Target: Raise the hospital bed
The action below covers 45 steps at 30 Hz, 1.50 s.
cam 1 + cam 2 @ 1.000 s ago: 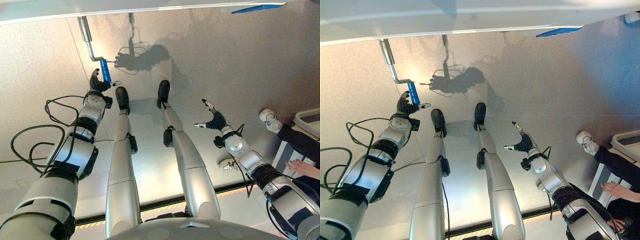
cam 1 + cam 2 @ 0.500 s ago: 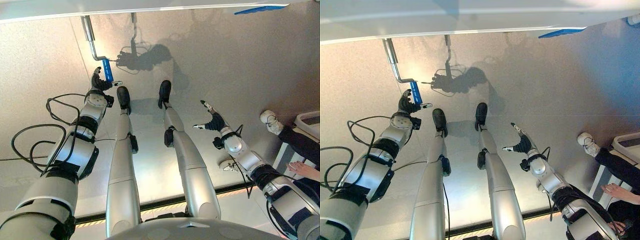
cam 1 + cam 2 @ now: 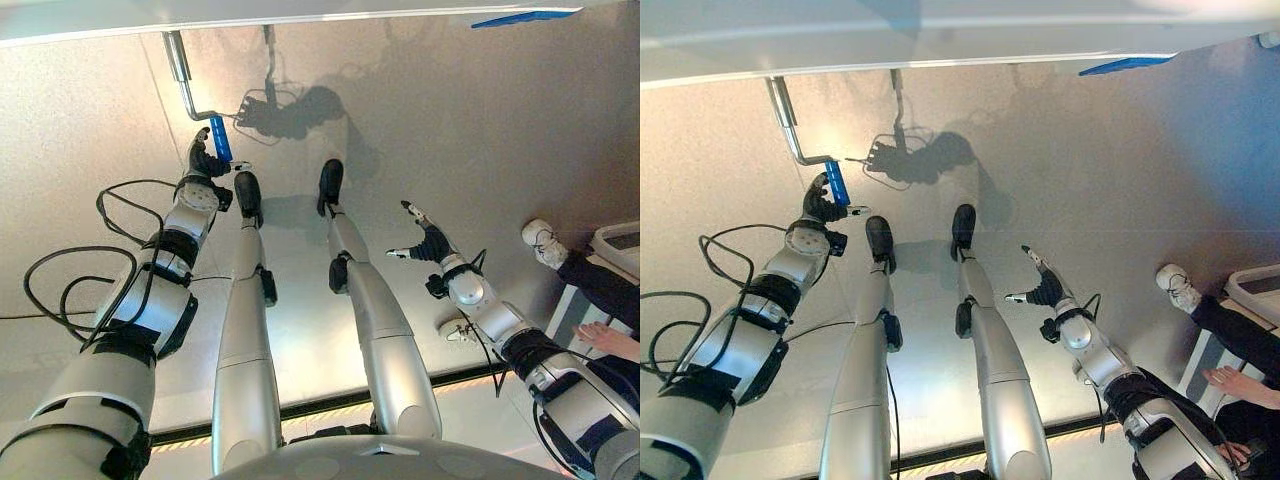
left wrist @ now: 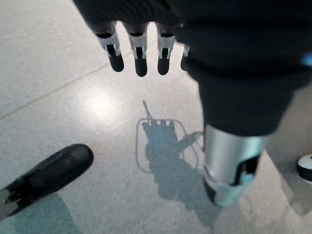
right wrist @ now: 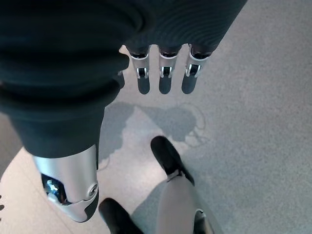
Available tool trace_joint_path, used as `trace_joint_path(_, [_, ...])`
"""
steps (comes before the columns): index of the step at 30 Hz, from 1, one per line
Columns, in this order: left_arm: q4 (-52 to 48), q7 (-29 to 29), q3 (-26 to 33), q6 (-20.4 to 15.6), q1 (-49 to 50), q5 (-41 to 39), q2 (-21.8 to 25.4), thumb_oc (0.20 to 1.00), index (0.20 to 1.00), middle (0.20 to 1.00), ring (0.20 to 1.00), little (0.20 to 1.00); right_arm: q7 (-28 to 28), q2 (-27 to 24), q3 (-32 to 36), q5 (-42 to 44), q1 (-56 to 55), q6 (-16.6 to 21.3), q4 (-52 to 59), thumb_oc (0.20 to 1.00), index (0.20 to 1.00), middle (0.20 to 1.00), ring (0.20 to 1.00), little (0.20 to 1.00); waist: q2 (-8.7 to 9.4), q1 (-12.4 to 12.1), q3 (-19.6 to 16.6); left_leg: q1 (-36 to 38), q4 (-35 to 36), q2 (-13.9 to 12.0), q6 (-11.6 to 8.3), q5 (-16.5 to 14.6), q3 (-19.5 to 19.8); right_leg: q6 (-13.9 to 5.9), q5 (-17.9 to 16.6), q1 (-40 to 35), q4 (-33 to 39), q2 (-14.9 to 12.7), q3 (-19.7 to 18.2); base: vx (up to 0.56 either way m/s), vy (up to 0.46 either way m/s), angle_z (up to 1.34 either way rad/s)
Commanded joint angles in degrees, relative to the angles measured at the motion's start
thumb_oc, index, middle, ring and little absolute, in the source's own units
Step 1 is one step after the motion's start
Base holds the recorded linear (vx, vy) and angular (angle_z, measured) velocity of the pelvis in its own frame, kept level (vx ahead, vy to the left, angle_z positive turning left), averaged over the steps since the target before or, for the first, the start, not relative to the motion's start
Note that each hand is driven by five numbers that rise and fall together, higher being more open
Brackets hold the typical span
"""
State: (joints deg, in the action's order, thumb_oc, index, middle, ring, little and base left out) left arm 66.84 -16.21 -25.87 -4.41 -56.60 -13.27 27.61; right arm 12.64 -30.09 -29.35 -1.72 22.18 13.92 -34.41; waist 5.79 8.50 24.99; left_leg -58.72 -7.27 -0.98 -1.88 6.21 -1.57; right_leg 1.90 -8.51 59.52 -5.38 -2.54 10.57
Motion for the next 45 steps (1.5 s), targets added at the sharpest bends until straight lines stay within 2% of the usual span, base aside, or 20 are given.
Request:
trace_joint_path(1, [-3.2, -1.4, 1.6, -1.7, -1.5, -1.2, -0.2, 1.000, 1.000, 1.000, 1.000, 1.000, -0.1, -1.8, -0.1, -1.6, -5.9, 1.2, 1.7, 1.000, 1.000, 1.000, 1.000, 1.000, -1.18, -0.5, 0.5, 3.5, 1.4, 3.0, 3.36, -2.3, -0.2, -8.64, 0.3, -1.0, -3.4, -0.2, -0.1, 0.00, 0.000, 0.00])
trace_joint_path(14, [-8.3, -1.7, 1.5, -2.0, 2.1, -1.1, -1.4, 1.000, 1.000, 1.000, 1.000, 1.000, 0.1, -1.6, 0.3, -2.1, -6.4, 0.9, 1.7, 1.000, 1.000, 1.000, 1.000, 1.000, -1.66, -1.1, 0.8, 4.0, 1.4, 3.1, 3.47, -2.5, -0.4, -8.50, 0.7, -1.4, -3.8, -0.3, -0.1, 0.00, 0.000, 0.00])
trace_joint_path(24, [-8.2, -1.7, 1.6, -2.0, 2.3, -1.5, -0.9, 1.000, 1.000, 1.000, 1.000, 1.000, 0.0, -2.1, 0.2, -2.2, -6.3, 0.7, 2.1, 1.000, 1.000, 1.000, 1.000, 1.000, -1.68, -1.1, 0.9, 4.0, 1.3, 3.2, 3.49, -2.5, -0.4, -8.40, 0.7, -1.4, -3.9, -0.3, 0.0, 0.00, 0.000, 0.00])
trace_joint_path(25, [-8.3, -1.5, 1.3, -2.1, 2.0, -1.7, -0.7, 0.200, 0.200, 0.200, 0.200, 0.200, 0.0, -2.1, 0.3, -2.1, -6.5, 0.7, 2.1, 1.000, 1.000, 1.000, 1.000, 1.000, -1.68, -1.1, 1.0, 4.2, 1.3, 3.2, 3.48, -2.5, -0.4, -8.43, 0.6, -1.4, -3.8, -0.4, 0.1, 0.00, 0.000, 0.00])
trace_joint_path(45, [-8.8, -1.3, 0.7, -1.9, 1.6, -1.0, 0.0, 0.200, 0.200, 0.200, 0.200, 0.200, -0.6, -2.0, -0.1, -2.3, -7.3, 0.8, 1.6, 1.000, 1.000, 1.000, 1.000, 1.000, -1.70, -1.0, 0.7, 3.9, 1.0, 3.3, 3.62, -2.7, -0.5, -8.54, 0.5, -1.1, -4.1, -0.4, -0.2, 0.00, 0.000, 0.00])
